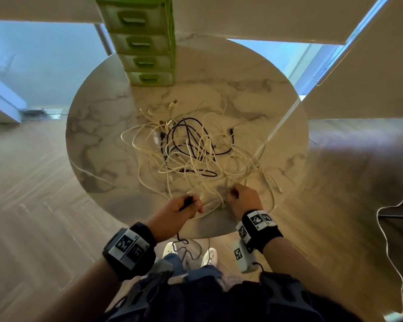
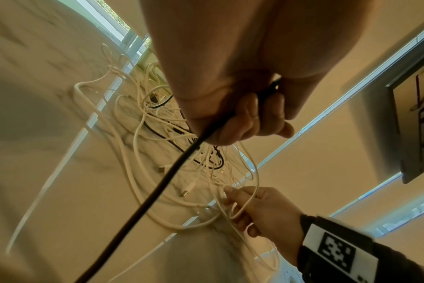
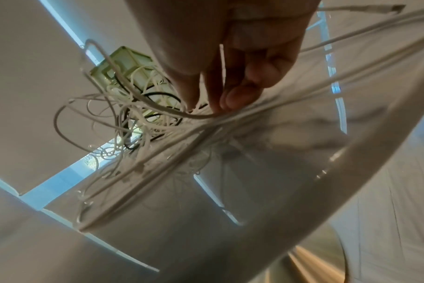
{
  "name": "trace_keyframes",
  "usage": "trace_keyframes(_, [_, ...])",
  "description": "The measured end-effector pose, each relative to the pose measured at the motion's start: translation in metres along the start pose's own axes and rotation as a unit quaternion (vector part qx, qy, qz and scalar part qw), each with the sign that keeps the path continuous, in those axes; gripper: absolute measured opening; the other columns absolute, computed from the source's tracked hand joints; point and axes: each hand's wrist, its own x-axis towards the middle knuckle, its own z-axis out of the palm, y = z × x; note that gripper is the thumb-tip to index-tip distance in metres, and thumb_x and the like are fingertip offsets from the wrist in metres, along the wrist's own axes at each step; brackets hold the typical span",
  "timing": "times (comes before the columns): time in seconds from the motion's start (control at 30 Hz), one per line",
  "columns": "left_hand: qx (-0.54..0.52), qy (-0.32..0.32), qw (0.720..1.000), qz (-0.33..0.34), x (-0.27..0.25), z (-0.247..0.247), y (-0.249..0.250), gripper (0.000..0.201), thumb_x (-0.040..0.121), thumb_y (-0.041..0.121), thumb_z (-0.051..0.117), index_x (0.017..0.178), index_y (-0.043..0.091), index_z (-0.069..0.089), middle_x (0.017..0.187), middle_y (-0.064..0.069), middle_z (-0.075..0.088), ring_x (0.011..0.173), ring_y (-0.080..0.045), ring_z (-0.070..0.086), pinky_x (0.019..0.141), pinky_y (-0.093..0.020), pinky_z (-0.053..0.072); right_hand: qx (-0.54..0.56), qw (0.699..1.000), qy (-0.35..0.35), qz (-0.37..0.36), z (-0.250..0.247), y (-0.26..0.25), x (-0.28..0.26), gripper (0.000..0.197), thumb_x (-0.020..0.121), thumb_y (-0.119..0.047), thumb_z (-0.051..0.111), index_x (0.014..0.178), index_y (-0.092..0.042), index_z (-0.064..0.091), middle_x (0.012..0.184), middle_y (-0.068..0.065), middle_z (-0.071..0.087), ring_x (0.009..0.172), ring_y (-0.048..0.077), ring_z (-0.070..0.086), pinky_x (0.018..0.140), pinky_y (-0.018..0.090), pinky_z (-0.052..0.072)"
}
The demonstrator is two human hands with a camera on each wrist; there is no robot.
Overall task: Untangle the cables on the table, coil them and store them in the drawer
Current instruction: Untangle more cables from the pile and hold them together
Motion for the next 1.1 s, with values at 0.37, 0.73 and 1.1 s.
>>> trace_keyframes(0.37, [0.001,-0.017,1.000,-0.017,-0.014,-0.015,-0.006,0.024,0.099,0.009,0.042,0.079,0.014,0.056,0.063,0.006,0.035,0.052,0.003,0.036,0.056,-0.009,0.034,-0.057,0.995,0.014,0.074,0.001,-0.020,0.034,0.037,0.093,-0.038,0.045,0.116,-0.009,0.048,0.110,0.019,0.063,0.102,0.038,0.059,0.081,0.041,0.045])
trace_keyframes(0.73, [-0.043,0.066,0.993,0.089,-0.007,-0.034,0.010,0.022,0.100,0.014,0.038,0.090,0.013,0.057,0.071,0.007,0.046,0.061,0.005,0.045,0.062,-0.009,0.038,0.036,0.960,0.200,-0.191,-0.098,-0.055,-0.038,0.010,0.083,-0.012,0.060,0.075,-0.005,0.060,0.085,0.003,0.055,0.070,0.017,0.049,0.063,0.018,0.039])
trace_keyframes(1.1, [0.000,0.029,0.976,0.216,0.019,-0.005,0.048,0.033,0.099,0.020,0.034,0.127,0.010,0.049,0.114,-0.002,0.062,0.111,-0.007,0.057,0.097,-0.017,0.041,0.253,0.943,0.102,-0.192,-0.090,-0.092,-0.055,0.021,0.088,-0.018,0.059,0.071,-0.005,0.058,0.080,0.009,0.064,0.075,0.019,0.057,0.067,0.023,0.045])
